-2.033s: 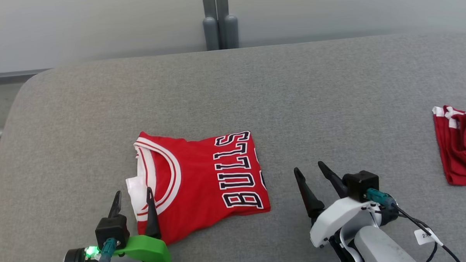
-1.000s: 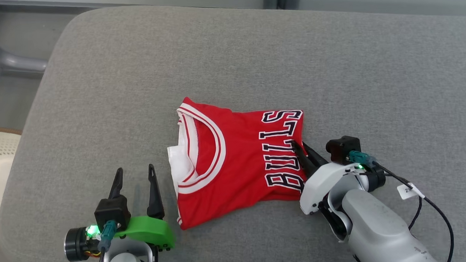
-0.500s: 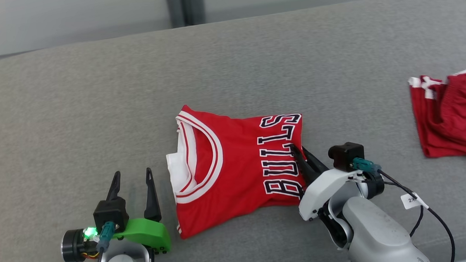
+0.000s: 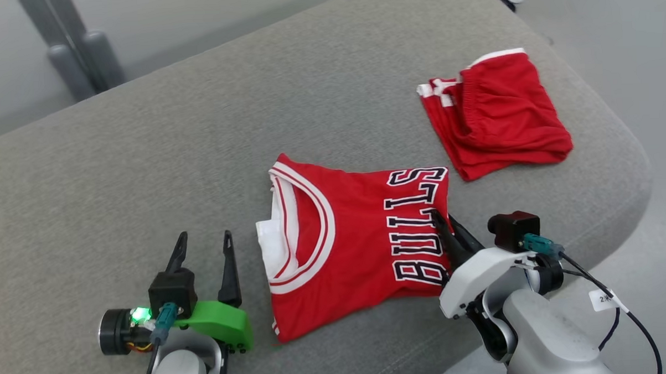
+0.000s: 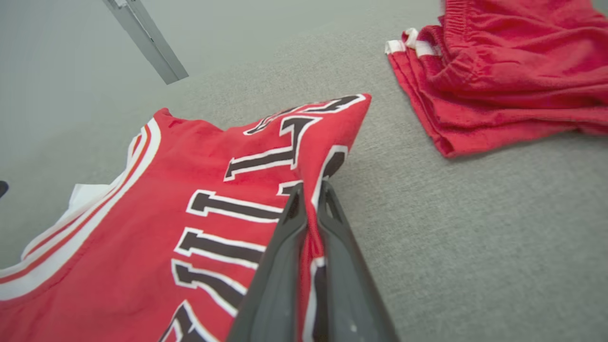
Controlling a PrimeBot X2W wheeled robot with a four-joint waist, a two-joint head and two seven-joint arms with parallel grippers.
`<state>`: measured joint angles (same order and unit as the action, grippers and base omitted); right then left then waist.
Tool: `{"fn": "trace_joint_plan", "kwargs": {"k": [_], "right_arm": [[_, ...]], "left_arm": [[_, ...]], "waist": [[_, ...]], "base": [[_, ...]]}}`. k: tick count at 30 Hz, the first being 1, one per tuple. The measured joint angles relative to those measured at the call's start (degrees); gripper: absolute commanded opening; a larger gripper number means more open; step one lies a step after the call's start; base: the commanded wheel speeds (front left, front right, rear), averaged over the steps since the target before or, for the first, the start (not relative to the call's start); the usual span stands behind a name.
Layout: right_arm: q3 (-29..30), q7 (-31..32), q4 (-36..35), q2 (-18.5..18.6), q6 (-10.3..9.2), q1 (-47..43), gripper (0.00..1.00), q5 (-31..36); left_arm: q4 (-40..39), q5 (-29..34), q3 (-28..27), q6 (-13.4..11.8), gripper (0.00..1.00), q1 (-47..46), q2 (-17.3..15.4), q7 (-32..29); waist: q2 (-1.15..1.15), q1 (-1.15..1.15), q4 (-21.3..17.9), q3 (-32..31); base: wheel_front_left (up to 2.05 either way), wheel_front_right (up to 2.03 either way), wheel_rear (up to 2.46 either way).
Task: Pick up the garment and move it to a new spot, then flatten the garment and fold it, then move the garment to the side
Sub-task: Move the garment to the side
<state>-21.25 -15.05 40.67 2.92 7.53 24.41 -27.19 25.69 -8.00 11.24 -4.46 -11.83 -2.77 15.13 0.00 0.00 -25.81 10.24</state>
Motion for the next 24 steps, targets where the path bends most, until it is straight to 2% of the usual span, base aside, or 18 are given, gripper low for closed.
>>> {"fn": "trace_joint_plan", "kwargs": {"k": [5,9,17,24], "right_arm": [[3.65,0.00,-1.20,0.04,0.00,-1.41,0.00,2.59],[4.22,0.00,-2.33,0.05,0.00,-1.54,0.00,4.11],[4.01,0.00,-1.11,0.21,0.00,4.55,0.00,8.48],[8.80,0.00,2.41,5.66,0.00,13.90,0.00,13.72]], "left_arm": [[1.34,0.02,1.85,0.51,1.00,-2.03,0.07,0.00],[1.88,0.00,2.26,0.52,1.00,-2.87,0.07,0.00],[0.81,1.02,-0.23,-0.10,1.00,-1.63,0.05,0.00],[-0.12,2.30,-0.64,0.46,1.00,-1.87,0.05,0.00]], "waist": [[0.00,0.00,-4.24,0.56],[0.00,0.00,-5.65,1.60],[0.00,0.00,-5.65,2.77],[0.00,0.00,-3.11,4.04]], "base": [[0.00,0.00,0.00],[0.00,0.00,0.00],[0.00,0.00,0.00],[0.00,0.00,0.00]]}}
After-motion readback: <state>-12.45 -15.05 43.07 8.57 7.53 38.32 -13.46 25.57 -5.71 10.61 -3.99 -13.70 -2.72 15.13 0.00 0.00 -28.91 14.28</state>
